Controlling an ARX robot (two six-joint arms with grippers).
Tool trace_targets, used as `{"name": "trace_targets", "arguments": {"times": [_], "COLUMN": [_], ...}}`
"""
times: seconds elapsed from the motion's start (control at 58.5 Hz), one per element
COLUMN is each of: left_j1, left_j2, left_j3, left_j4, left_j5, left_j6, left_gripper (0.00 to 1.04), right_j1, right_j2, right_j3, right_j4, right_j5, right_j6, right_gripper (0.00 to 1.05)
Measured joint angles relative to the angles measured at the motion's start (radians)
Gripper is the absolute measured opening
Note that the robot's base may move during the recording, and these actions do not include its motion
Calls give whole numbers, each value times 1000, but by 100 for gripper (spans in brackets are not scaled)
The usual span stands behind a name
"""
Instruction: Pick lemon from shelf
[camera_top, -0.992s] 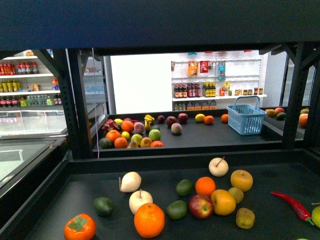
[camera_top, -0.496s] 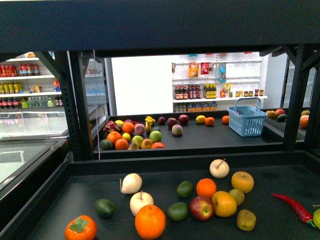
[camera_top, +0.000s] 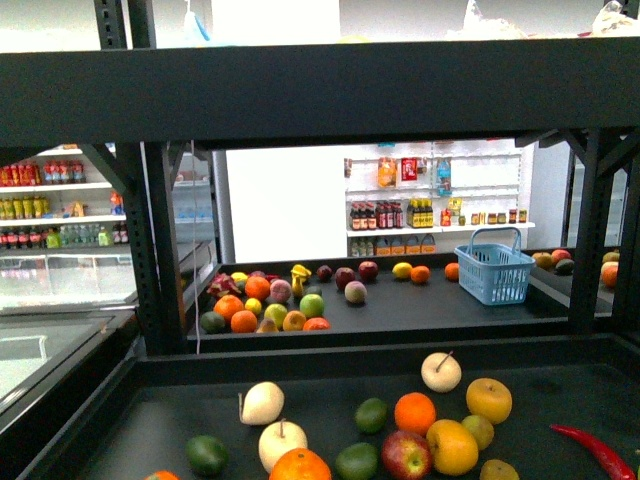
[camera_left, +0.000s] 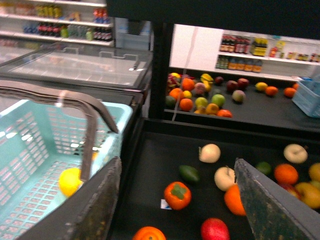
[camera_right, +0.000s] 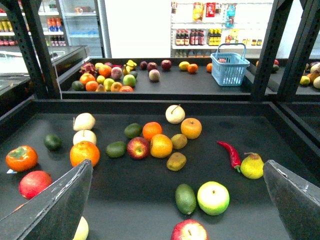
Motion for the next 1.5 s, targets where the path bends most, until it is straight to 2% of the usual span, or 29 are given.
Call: {"name": "trace_targets", "arguments": {"times": [0.068, 0.291, 0.735, 0.855, 1.282, 1.351, 1.505], "left_j1": [-84, -98, -99, -100, -100, -100, -100], "left_j2": [-68, -153, -274, -397, -475, -475, -475], "left_j3": [-79, -203, -322, -340, -398, -398, -398], "left_j4": [14, 48, 54, -68, -69, -69, -69], "left_j5": [-40, -61, -61, -63, -63, -63, -63], "left_j6": [15, 21, 26, 26, 26, 26, 26], "left_gripper": [44, 2, 3, 3, 3, 12, 42], "right_j1": [0, 0, 0, 0, 0, 0, 0], "right_j2": [0, 0, 0, 0, 0, 0, 0], "right_j3": [0, 0, 0, 0, 0, 0, 0], "right_j4": [0, 0, 0, 0, 0, 0, 0], "right_j5": [3, 2, 2, 2, 0, 0, 0], "right_j6": [0, 0, 0, 0, 0, 0, 0], "right_gripper": [102, 102, 102, 102, 102, 102, 102]}}
